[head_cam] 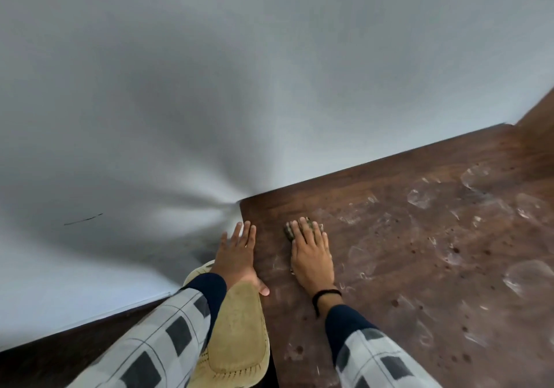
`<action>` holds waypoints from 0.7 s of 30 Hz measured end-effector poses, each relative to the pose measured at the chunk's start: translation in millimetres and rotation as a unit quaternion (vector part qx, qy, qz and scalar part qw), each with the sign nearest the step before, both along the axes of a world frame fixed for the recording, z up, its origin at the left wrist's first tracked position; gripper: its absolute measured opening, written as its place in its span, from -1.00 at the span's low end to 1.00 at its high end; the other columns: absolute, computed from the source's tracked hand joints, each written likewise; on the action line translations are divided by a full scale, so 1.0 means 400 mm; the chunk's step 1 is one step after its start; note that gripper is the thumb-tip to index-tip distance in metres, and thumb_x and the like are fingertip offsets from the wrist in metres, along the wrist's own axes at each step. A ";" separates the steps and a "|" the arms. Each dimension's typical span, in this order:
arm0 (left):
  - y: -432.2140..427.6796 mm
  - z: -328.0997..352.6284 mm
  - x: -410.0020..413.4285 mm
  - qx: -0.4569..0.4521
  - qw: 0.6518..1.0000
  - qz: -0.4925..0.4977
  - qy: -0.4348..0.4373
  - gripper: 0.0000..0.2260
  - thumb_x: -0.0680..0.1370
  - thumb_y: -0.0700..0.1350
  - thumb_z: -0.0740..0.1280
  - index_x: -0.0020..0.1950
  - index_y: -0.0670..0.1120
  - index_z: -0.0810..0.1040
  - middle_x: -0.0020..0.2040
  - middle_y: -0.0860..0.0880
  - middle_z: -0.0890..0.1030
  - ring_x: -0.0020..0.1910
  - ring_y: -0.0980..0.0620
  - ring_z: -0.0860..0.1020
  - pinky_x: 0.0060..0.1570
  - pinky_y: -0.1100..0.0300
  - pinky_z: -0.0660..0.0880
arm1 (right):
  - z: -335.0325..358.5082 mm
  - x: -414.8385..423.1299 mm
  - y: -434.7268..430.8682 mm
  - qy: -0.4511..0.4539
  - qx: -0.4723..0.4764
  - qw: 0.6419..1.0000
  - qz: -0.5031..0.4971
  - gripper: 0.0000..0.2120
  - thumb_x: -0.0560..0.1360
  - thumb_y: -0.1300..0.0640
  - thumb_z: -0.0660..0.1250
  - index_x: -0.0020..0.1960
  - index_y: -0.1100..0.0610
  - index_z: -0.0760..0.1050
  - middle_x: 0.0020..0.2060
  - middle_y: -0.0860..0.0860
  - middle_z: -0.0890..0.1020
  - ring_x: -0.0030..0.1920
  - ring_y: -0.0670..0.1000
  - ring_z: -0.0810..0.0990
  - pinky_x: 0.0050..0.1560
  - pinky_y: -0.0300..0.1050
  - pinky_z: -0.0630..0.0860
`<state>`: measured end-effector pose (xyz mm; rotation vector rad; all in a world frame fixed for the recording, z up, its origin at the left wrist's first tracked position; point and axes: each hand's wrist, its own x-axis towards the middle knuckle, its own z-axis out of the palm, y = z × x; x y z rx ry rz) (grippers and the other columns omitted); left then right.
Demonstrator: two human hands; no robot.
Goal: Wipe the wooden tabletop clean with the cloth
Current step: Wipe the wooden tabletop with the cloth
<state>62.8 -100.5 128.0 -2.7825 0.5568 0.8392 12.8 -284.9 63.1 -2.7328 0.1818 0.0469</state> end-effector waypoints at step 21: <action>0.038 0.032 0.352 -0.068 0.968 -0.211 0.117 0.15 0.41 0.23 0.51 0.62 -0.04 -0.30 0.59 0.02 -0.38 0.60 0.04 -0.23 0.55 -0.04 0.08 | 0.005 -0.057 0.123 0.020 0.001 0.991 -0.134 -0.50 0.70 -0.03 -0.14 0.63 -0.08 -0.01 0.63 -0.09 0.05 0.62 0.06 -0.06 0.57 0.07 -0.19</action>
